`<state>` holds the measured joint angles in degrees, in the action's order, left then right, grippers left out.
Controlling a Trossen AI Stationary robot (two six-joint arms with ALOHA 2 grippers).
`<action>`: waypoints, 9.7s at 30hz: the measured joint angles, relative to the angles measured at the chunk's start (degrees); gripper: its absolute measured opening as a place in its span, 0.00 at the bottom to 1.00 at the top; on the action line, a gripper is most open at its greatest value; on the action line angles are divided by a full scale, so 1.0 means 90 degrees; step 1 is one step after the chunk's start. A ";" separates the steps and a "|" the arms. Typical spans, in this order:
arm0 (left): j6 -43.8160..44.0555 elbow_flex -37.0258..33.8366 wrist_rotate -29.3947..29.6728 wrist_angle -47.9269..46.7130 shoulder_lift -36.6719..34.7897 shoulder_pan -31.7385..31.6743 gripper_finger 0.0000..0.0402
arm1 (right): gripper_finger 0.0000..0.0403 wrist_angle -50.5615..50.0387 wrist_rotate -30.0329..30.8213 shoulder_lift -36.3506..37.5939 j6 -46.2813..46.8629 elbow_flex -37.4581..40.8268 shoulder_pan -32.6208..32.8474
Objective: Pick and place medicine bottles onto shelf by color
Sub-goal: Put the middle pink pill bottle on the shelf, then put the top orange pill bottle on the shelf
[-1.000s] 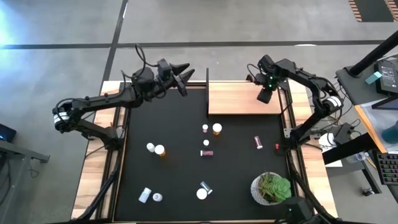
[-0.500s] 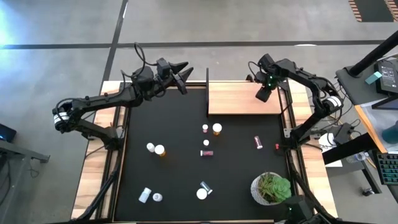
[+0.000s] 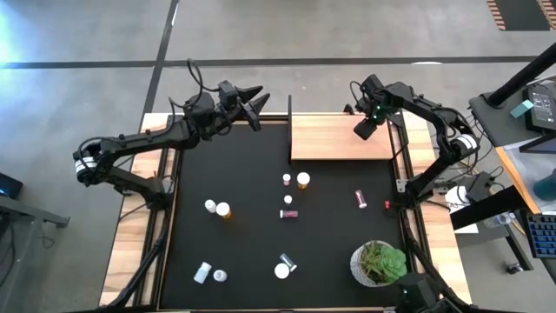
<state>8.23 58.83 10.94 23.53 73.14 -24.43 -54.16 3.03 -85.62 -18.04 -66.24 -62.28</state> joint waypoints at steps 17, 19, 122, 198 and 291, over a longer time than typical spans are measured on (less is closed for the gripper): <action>-0.0484 0.0002 -0.0007 0.0000 0.0000 -0.0118 0.41 | 0.26 0.0510 -0.0225 0.0000 -0.0290 -0.0054 0.0082; -0.0483 0.0009 -0.0007 -0.0002 0.0000 -0.0170 0.41 | 0.26 0.0425 -0.0222 0.0000 -0.0748 -0.0133 0.0084; -0.0495 -0.0017 -0.0017 -0.0007 0.0000 -0.0704 0.41 | 0.26 -0.1237 0.0514 -0.1304 0.0092 -0.1372 -0.0166; -0.0503 -0.0022 -0.0039 -0.1081 0.0000 -0.0703 0.41 | 0.49 -0.2228 0.0505 0.0845 0.4168 -0.2393 0.4259; 0.0653 -0.0100 -0.1948 -0.1496 -0.1168 -0.0372 0.41 | 0.82 0.4080 -0.0351 -0.0240 0.1502 0.1109 0.5899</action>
<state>14.11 57.93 -6.59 10.07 62.63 -27.77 -17.44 -0.12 -87.79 -4.52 -56.25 -9.19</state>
